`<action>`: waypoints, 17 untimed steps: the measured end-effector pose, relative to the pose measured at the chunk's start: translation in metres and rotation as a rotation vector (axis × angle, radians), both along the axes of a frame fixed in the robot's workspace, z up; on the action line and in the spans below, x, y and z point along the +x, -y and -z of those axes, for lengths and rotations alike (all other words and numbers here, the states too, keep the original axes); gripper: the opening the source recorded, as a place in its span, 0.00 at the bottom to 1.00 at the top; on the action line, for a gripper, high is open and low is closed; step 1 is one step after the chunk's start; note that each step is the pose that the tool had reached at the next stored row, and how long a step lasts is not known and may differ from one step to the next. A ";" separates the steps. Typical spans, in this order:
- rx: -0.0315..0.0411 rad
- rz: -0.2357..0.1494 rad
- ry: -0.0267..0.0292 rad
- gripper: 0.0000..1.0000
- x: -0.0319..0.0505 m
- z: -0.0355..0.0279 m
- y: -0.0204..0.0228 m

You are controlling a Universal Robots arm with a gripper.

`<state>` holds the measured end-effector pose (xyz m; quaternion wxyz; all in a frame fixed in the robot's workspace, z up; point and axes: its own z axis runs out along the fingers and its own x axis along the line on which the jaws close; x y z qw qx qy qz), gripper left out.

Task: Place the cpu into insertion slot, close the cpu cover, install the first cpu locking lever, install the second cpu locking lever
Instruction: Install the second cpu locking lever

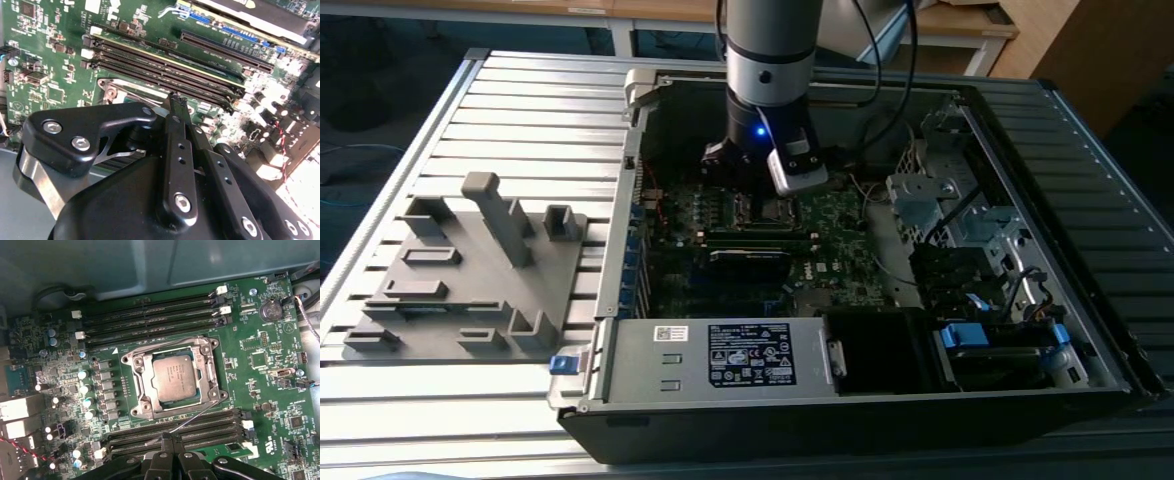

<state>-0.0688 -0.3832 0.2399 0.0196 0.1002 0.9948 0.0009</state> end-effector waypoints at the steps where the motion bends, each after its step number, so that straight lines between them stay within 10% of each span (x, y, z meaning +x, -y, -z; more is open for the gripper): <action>1: 0.0001 0.000 -0.0001 0.11 -0.0009 0.0000 0.0000; 17: 0.0004 0.000 -0.0001 0.11 -0.0117 0.0142 -0.0019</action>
